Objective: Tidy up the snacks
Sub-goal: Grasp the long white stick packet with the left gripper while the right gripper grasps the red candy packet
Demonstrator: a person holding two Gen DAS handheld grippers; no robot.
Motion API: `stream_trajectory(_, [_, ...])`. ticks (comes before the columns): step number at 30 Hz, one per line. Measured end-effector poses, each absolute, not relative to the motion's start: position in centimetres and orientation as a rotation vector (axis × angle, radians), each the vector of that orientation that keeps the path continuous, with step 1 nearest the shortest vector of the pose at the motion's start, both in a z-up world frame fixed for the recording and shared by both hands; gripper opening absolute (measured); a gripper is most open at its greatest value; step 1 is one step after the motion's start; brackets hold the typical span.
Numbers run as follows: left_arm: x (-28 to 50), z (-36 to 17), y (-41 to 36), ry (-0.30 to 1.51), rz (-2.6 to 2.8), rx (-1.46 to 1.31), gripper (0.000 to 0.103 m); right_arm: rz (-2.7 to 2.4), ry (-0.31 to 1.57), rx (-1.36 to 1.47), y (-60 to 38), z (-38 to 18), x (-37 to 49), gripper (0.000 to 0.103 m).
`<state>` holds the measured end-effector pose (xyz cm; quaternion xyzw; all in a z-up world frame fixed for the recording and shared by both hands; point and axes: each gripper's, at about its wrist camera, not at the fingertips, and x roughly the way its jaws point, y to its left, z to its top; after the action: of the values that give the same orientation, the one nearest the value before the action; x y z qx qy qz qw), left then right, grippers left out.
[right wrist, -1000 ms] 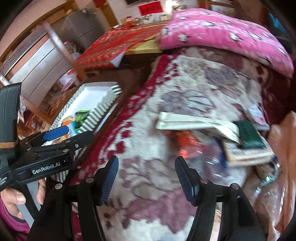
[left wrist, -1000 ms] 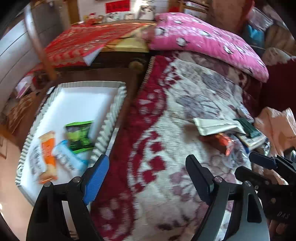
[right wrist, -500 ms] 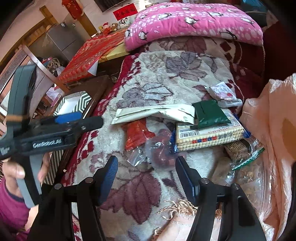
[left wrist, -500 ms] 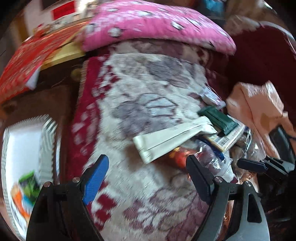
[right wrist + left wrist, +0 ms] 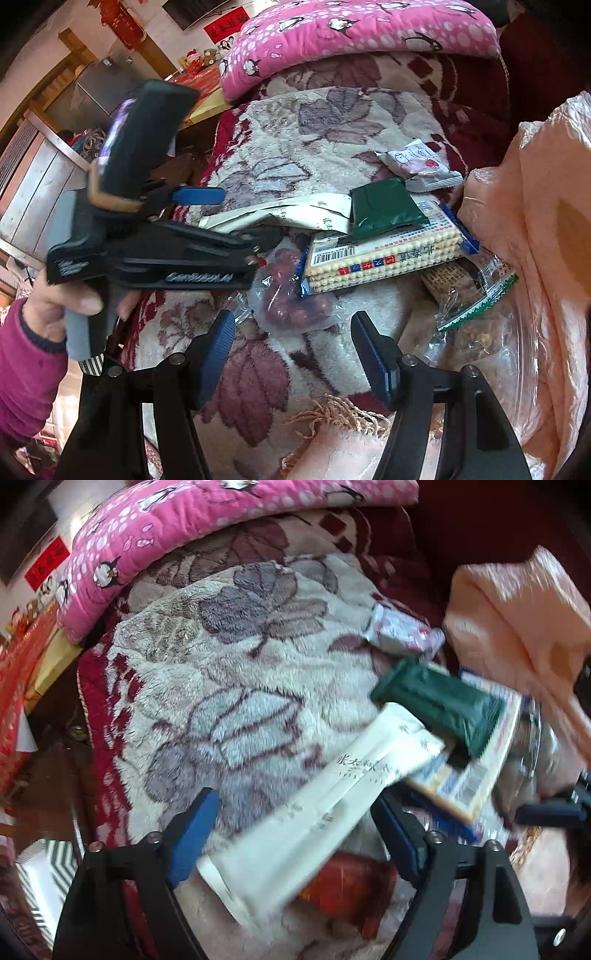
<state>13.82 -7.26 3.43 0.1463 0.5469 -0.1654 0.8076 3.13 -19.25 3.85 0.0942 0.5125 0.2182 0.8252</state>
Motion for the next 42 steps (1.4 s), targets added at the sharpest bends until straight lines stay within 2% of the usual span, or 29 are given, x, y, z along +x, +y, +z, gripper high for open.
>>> stream_trajectory(1, [14.1, 3.4, -7.0, 1.181, -0.358, 0.285, 0.043, 0.470, 1.088, 0.199, -19.2, 3.9, 3.1, 0.069])
stream_trajectory(2, [14.3, 3.3, -6.8, 1.187, -0.351, 0.271, 0.027, 0.474, 1.084, 0.198, -19.1, 3.9, 3.1, 0.069])
stream_trajectory(5, [14.6, 3.6, -5.6, 1.178, -0.358, 0.202, 0.018, 0.495, 1.072, 0.195, -18.6, 4.2, 3.0, 0.069])
stream_trajectory(12, [13.1, 4.6, -1.3, 1.171, -0.260, 0.059, 0.017, 0.565, 1.029, 0.125, -15.8, 5.7, 3.5, 0.069])
stream_trajectory(15, [11.8, 5.1, 1.0, 1.168, -0.206, -0.001, 0.017, 0.618, 1.026, -0.003, -12.9, 5.8, 4.3, 0.069])
stream_trajectory(24, [6.9, 5.9, 5.9, 1.151, -0.067, -0.072, 0.017, 0.664, 1.110, -0.279, -7.0, 2.6, 8.2, 0.069])
stream_trajectory(25, [6.4, 5.8, 6.3, 1.159, -0.062, -0.088, 0.017, 0.664, 1.128, -0.280, -6.9, 2.2, 8.5, 0.062])
stream_trajectory(26, [6.0, 5.7, 6.5, 1.165, -0.057, -0.096, 0.017, 0.653, 1.152, -0.287, -6.8, 1.6, 8.7, 0.036])
stream_trajectory(33, [3.5, 5.1, 6.9, 1.174, -0.037, -0.119, 0.017, 0.645, 1.130, -0.228, -7.4, 2.2, 6.7, 0.036])
stream_trajectory(42, [0.4, 6.9, 7.3, 1.127, -0.009, -0.132, 0.017, 0.617, 1.051, -0.119, -8.5, 4.9, 2.2, 0.036])
